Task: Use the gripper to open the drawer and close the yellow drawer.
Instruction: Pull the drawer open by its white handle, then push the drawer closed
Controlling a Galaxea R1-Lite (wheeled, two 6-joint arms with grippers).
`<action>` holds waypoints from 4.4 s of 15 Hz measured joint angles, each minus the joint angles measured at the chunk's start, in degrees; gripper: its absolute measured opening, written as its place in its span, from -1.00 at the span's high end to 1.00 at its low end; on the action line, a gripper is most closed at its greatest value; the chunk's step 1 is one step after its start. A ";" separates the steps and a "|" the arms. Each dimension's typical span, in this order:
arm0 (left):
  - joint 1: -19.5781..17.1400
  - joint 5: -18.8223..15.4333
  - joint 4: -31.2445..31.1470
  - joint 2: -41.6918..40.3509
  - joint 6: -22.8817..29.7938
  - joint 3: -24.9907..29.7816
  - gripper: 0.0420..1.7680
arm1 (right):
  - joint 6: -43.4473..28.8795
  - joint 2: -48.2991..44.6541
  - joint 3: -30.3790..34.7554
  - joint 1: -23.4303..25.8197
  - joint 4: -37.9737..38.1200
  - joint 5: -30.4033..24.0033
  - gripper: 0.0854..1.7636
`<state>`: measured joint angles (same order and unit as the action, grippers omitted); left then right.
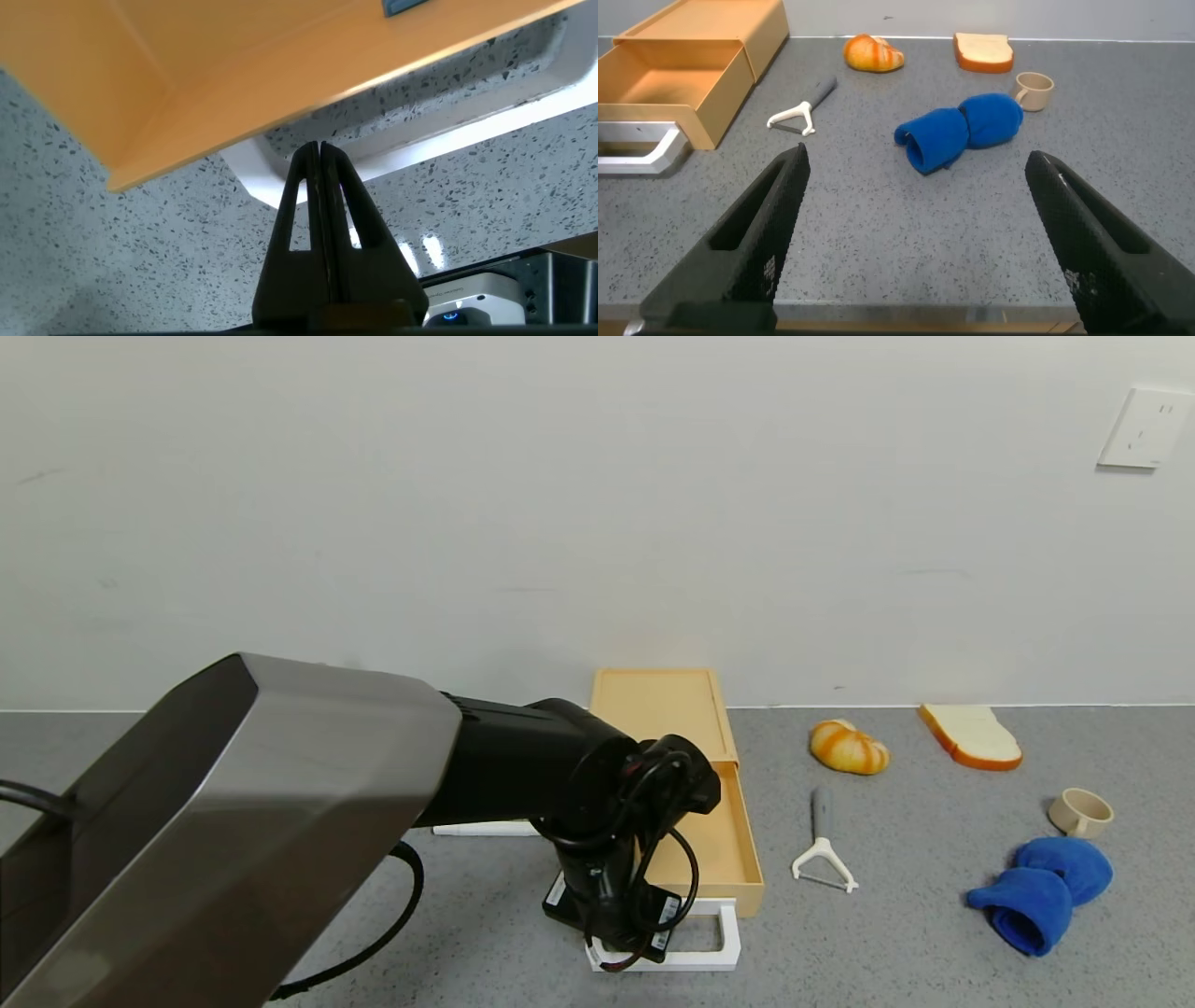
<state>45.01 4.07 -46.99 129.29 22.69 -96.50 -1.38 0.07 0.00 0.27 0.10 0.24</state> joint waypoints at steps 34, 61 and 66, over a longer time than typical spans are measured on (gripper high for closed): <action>-25.05 -13.25 13.51 -34.83 -11.91 11.75 0.93 | -0.02 0.00 0.00 0.00 0.00 0.06 -0.92; 15.26 14.53 20.96 -18.32 27.83 23.34 0.93 | -0.02 0.00 0.00 0.00 0.00 0.05 -0.93; 17.40 14.88 23.27 -15.21 31.13 26.71 0.93 | -0.02 0.00 0.00 0.00 0.00 0.06 -0.94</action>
<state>62.40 18.96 -23.72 114.08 53.82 -69.79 -1.40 0.07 0.00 0.27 0.10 0.30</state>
